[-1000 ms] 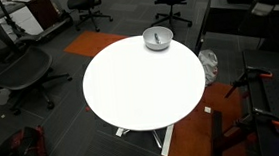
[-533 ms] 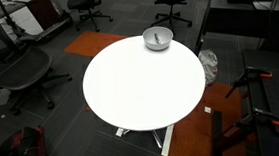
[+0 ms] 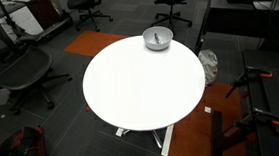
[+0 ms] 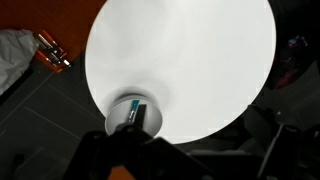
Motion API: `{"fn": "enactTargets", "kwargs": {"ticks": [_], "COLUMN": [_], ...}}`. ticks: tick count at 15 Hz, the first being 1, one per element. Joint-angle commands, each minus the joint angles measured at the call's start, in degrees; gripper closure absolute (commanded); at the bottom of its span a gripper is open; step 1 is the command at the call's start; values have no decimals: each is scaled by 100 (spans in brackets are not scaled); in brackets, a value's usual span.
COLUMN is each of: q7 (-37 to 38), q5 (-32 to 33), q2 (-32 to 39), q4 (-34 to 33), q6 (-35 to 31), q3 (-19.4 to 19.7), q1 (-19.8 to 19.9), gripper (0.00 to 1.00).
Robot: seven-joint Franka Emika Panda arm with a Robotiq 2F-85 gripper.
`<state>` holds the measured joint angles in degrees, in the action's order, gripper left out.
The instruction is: Pick the marker from the bowl and put it on the table
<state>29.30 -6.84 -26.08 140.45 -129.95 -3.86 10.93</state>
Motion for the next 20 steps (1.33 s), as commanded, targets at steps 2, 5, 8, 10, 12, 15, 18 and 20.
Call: {"fn": "enactTargets", "kwargs": {"ticks": [2,5,8,10,12,15,18,20], "q7": [554,868,1087,1145,1165,1089,951,964], "q5": [365,615,849,905,947,909,797,792], "q2": [735,1130,1533,1804,2082,2476,2860,3089], "q4": [-407,-600,-801,-925,-1051,-1250,-1464,-1581], "q6": [-430,-595,-722,-814,-893,-1004,-1138,-1217], "q3": [82,194,361,493,616,797,955,1032], "q1": [246,317,316,276,239,177,117,53], "gripper": [0,0,0,0,0,0,0,0]}}
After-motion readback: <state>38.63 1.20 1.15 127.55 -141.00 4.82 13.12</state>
